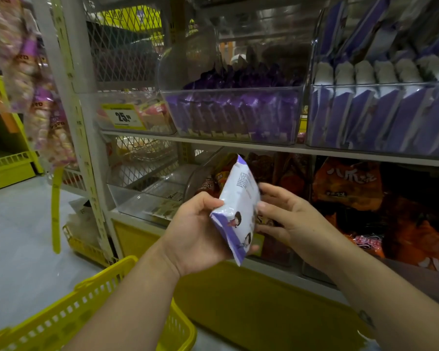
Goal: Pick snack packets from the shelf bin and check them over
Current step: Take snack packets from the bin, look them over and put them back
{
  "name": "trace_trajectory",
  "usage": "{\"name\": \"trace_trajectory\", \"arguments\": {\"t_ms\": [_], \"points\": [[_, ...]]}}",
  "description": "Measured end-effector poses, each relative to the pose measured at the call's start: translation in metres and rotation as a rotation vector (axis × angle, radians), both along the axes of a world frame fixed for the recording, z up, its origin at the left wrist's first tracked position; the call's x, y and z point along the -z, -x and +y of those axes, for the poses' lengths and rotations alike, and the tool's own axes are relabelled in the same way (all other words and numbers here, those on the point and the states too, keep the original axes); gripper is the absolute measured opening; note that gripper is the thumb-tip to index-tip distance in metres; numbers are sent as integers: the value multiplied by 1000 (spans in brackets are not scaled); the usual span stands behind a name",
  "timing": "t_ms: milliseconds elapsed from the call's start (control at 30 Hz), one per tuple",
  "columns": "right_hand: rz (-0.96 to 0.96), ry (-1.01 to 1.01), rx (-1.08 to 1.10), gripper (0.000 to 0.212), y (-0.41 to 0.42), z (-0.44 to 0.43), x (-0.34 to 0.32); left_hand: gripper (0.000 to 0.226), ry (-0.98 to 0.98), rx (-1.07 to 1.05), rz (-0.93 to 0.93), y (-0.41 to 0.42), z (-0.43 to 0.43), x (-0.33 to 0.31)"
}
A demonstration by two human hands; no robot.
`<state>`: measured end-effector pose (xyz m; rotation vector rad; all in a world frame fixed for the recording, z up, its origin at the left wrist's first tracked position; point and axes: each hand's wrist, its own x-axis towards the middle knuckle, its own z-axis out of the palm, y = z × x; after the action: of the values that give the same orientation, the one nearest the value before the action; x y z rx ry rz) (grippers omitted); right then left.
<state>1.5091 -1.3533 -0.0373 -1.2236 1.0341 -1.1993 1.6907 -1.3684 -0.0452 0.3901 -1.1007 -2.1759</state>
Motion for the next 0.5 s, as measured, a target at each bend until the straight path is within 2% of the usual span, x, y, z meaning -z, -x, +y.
{"name": "trace_trajectory", "arguments": {"t_ms": [100, 200, 267, 367, 500], "points": [[-153, -73, -9, 63, 1, -1, 1, 61, -15, 80, 51, -1, 0, 2], [-245, -37, -33, 52, 4, 1, -2, 59, -24, 84, 91, -5, -3, 4], [-267, -2, -26, 52, 5, 2, -4, 61, 28, 2, 1, -7, -5, 6], [-148, 44, 15, 58, 4, 4, -3, 52, 163, -127, -187, -3, -7, 7], [60, 165, 152, 46, 4, 4, -2, 39, 406, -424, -426, 3, -9, 8]]}}
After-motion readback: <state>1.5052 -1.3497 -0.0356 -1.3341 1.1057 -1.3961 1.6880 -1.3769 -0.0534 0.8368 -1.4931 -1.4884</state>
